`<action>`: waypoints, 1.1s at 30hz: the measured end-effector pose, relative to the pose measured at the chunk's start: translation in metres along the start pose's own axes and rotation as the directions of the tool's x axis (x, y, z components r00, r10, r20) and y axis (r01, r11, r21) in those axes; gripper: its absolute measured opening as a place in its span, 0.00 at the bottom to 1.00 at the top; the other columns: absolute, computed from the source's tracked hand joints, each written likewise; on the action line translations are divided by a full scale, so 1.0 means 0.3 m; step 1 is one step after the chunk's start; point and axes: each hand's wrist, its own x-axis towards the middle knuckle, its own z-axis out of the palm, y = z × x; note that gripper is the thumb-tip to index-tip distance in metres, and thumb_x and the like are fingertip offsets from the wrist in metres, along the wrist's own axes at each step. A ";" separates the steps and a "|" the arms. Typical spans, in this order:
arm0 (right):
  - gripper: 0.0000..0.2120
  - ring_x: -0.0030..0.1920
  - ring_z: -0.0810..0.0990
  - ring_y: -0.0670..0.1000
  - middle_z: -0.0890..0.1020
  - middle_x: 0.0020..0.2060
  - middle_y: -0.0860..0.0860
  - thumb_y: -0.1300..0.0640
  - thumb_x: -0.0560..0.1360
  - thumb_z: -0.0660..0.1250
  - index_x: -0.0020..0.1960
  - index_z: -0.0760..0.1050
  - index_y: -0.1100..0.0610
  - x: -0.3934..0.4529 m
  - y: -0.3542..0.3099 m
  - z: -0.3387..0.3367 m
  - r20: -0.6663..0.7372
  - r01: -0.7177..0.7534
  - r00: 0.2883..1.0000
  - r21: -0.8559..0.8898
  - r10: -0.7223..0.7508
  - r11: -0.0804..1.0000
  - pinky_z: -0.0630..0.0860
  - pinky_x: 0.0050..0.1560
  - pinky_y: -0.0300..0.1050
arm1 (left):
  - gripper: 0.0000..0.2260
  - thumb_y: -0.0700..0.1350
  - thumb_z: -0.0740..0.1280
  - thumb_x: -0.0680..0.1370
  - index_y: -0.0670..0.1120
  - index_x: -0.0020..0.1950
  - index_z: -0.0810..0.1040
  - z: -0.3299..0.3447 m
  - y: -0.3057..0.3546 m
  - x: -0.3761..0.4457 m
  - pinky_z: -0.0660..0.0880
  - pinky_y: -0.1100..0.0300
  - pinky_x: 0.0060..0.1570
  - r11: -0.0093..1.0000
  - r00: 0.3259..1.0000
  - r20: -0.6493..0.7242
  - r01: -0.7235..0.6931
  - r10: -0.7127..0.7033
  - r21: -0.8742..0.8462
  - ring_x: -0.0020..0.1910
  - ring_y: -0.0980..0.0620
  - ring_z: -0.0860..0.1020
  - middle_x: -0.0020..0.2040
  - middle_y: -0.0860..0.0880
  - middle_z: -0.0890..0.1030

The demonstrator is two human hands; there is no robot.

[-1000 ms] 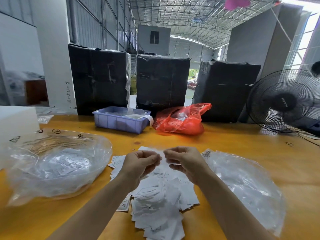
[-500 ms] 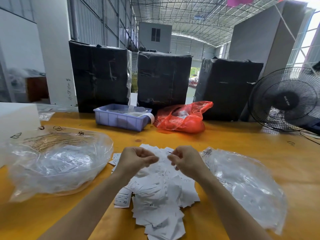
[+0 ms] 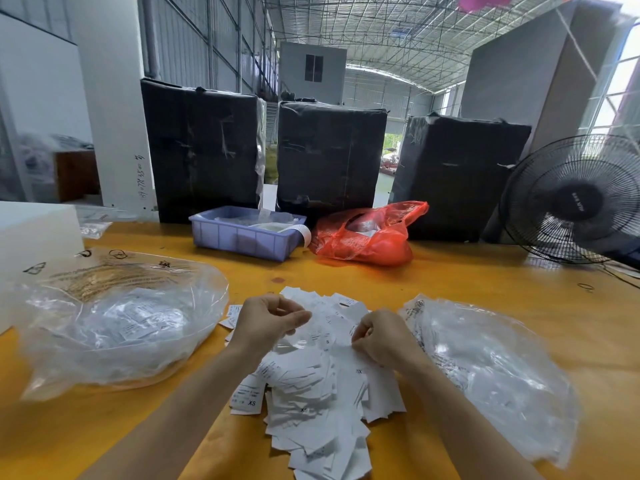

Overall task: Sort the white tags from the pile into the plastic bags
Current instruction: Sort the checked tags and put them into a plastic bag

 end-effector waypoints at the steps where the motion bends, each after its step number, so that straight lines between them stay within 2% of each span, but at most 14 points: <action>1: 0.05 0.32 0.75 0.43 0.85 0.42 0.56 0.68 0.72 0.68 0.42 0.83 0.63 0.004 -0.001 -0.007 -0.044 -0.002 0.999 0.022 0.003 1.000 0.69 0.29 0.33 | 0.08 0.39 0.78 0.65 0.39 0.39 0.81 0.000 -0.001 0.001 0.73 0.67 0.29 1.000 1.000 -0.001 0.001 -0.001 0.001 0.27 0.55 0.76 0.30 0.48 0.80; 4: 0.02 0.39 0.79 0.49 0.84 0.42 0.56 0.64 0.72 0.70 0.41 0.81 0.60 0.015 0.004 -0.020 -0.174 -0.019 0.984 0.106 0.037 0.994 0.74 0.39 0.41 | 0.14 0.43 0.78 0.61 0.38 0.40 0.81 -0.001 0.004 -0.003 0.75 0.65 0.31 1.000 1.000 0.006 0.007 -0.007 -0.026 0.29 0.54 0.76 0.31 0.47 0.81; 7: 0.06 0.45 0.81 0.54 0.82 0.43 0.54 0.59 0.70 0.74 0.44 0.79 0.59 0.012 0.009 -0.020 -0.171 -0.062 0.982 0.098 0.078 0.993 0.78 0.48 0.49 | 0.14 0.45 0.77 0.61 0.38 0.40 0.81 0.001 0.006 -0.007 0.75 0.63 0.33 0.999 1.000 0.018 0.025 -0.024 -0.036 0.28 0.55 0.76 0.30 0.47 0.81; 10: 0.05 0.40 0.81 0.52 0.82 0.39 0.54 0.61 0.69 0.75 0.43 0.80 0.60 0.010 0.005 -0.020 -0.110 -0.074 0.990 0.103 0.085 0.992 0.79 0.45 0.47 | 0.06 0.41 0.75 0.68 0.39 0.39 0.81 0.005 0.007 -0.007 0.75 0.63 0.33 0.998 0.999 0.026 0.043 -0.042 -0.052 0.27 0.55 0.75 0.31 0.47 0.82; 12: 0.03 0.33 0.80 0.51 0.80 0.34 0.54 0.66 0.71 0.72 0.42 0.79 0.62 0.011 0.003 -0.026 -0.119 -0.064 0.988 0.293 0.103 0.954 0.80 0.36 0.44 | 0.04 0.40 0.74 0.70 0.41 0.39 0.81 0.006 0.010 -0.008 0.74 0.63 0.34 0.997 0.998 0.037 0.050 -0.048 -0.051 0.29 0.54 0.76 0.32 0.48 0.82; 14: 0.05 0.31 0.78 0.50 0.78 0.34 0.55 0.70 0.72 0.69 0.41 0.78 0.62 0.008 -0.006 -0.036 -0.120 -0.057 0.984 0.492 0.132 0.869 0.78 0.29 0.37 | 0.04 0.41 0.74 0.70 0.42 0.39 0.81 0.009 0.016 -0.012 0.74 0.62 0.35 0.997 0.997 0.054 0.061 -0.058 -0.050 0.33 0.53 0.78 0.33 0.49 0.82; 18: 0.09 0.31 0.80 0.50 0.78 0.34 0.56 0.74 0.73 0.65 0.40 0.79 0.63 -0.008 -0.043 -0.049 0.043 -0.087 0.996 0.745 0.082 0.661 0.78 0.32 0.36 | 0.08 0.44 0.75 0.68 0.41 0.42 0.81 0.017 0.036 -0.026 0.76 0.59 0.39 0.983 0.986 0.117 0.136 -0.122 -0.124 0.44 0.48 0.81 0.41 0.46 0.83; 20: 0.09 0.32 0.82 0.50 0.81 0.37 0.57 0.74 0.73 0.64 0.41 0.80 0.64 -0.018 -0.061 -0.053 0.157 -0.137 0.987 0.786 0.020 0.603 0.78 0.33 0.36 | 0.12 0.45 0.75 0.65 0.39 0.44 0.81 0.021 0.047 -0.033 0.76 0.60 0.37 0.967 0.974 0.156 0.192 -0.167 -0.165 0.38 0.51 0.82 0.38 0.46 0.83; 22: 0.11 0.34 0.83 0.52 0.82 0.38 0.58 0.75 0.74 0.61 0.42 0.80 0.65 -0.023 -0.073 -0.060 0.242 -0.182 0.970 0.808 -0.034 0.560 0.78 0.34 0.36 | 0.08 0.42 0.74 0.67 0.39 0.42 0.81 0.024 0.054 -0.035 0.75 0.60 0.35 0.951 0.964 0.169 0.236 -0.203 -0.201 0.29 0.55 0.79 0.31 0.47 0.82; 24: 0.15 0.37 0.84 0.55 0.82 0.37 0.59 0.77 0.74 0.57 0.44 0.80 0.66 -0.024 -0.071 -0.069 0.301 -0.216 0.949 0.836 -0.092 0.504 0.79 0.36 0.38 | 0.06 0.39 0.73 0.69 0.37 0.42 0.81 0.025 0.061 -0.033 0.76 0.61 0.31 0.918 0.954 0.169 0.288 -0.249 -0.274 0.27 0.55 0.78 0.29 0.47 0.81; 26: 0.16 0.41 0.85 0.55 0.83 0.38 0.60 0.79 0.73 0.57 0.47 0.80 0.65 -0.030 -0.072 -0.078 0.303 -0.175 0.934 0.851 -0.191 0.496 0.80 0.41 0.40 | 0.08 0.38 0.73 0.68 0.35 0.44 0.80 0.024 0.068 -0.030 0.76 0.63 0.27 0.870 0.940 0.178 0.339 -0.292 -0.359 0.29 0.52 0.79 0.31 0.44 0.82; 28: 0.12 0.43 0.84 0.52 0.83 0.40 0.57 0.76 0.72 0.63 0.48 0.80 0.63 -0.036 -0.079 -0.077 0.243 -0.071 0.941 0.819 -0.234 0.569 0.80 0.43 0.39 | 0.11 0.39 0.74 0.65 0.34 0.44 0.80 0.020 0.072 -0.030 0.76 0.64 0.26 0.848 0.927 0.210 0.370 -0.310 -0.380 0.31 0.51 0.80 0.32 0.43 0.82; 30: 0.04 0.41 0.82 0.48 0.83 0.39 0.54 0.68 0.72 0.68 0.44 0.81 0.62 -0.034 -0.084 -0.072 0.143 -0.014 0.975 0.804 -0.171 0.595 0.78 0.41 0.39 | 0.09 0.39 0.73 0.68 0.35 0.45 0.79 0.020 0.074 -0.032 0.77 0.64 0.27 0.844 0.921 0.228 0.382 -0.315 -0.377 0.30 0.51 0.81 0.35 0.41 0.84; 33: 0.03 0.40 0.81 0.50 0.83 0.39 0.56 0.63 0.73 0.68 0.42 0.79 0.62 -0.023 -0.071 -0.080 0.143 -0.124 0.990 0.868 -0.004 0.480 0.78 0.39 0.40 | 0.09 0.39 0.71 0.72 0.34 0.48 0.78 0.019 0.073 -0.030 0.77 0.64 0.26 0.843 0.932 0.184 0.360 -0.311 -0.400 0.29 0.51 0.82 0.36 0.40 0.84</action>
